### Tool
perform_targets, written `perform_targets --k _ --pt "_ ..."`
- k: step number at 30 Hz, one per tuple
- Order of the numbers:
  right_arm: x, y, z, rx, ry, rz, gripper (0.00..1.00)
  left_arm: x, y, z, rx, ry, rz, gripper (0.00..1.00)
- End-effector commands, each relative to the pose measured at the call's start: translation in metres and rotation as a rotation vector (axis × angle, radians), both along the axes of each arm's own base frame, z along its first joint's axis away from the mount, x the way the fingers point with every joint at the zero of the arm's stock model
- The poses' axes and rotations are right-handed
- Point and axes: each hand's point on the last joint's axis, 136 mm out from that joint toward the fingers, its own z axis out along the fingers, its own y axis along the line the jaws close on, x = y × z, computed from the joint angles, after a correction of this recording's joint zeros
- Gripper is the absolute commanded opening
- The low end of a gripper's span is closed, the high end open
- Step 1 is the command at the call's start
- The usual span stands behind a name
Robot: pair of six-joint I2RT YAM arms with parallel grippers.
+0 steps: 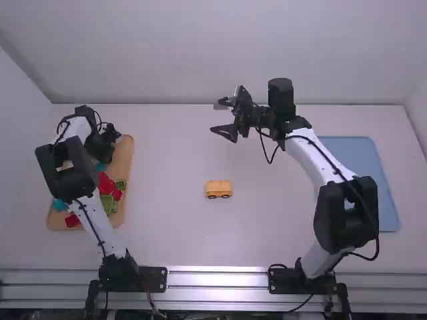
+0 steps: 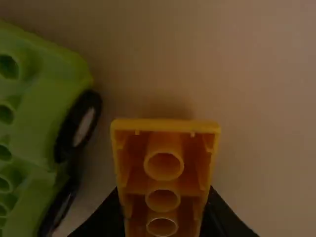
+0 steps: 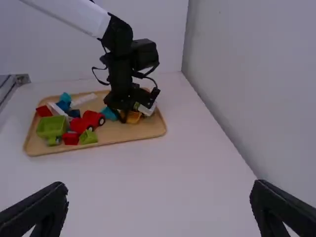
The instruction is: Assemble lego blocks to make yellow taxi
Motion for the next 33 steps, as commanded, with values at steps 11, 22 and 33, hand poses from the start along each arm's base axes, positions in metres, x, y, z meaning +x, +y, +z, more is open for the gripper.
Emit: perform_targets --k 11,22,33 --pt "0.008 -0.002 0.031 0.038 -0.015 -0.060 0.99 0.037 -0.053 0.095 -0.197 -0.179 0.050 0.02" --pt "0.007 -0.002 0.025 0.028 0.016 -0.062 0.99 0.030 -0.179 0.177 -0.367 -0.500 -0.256 0.02" --pt "-0.039 0.017 0.014 0.075 0.019 0.221 0.99 -0.018 -0.332 0.190 -0.842 -0.679 -0.582 0.02"
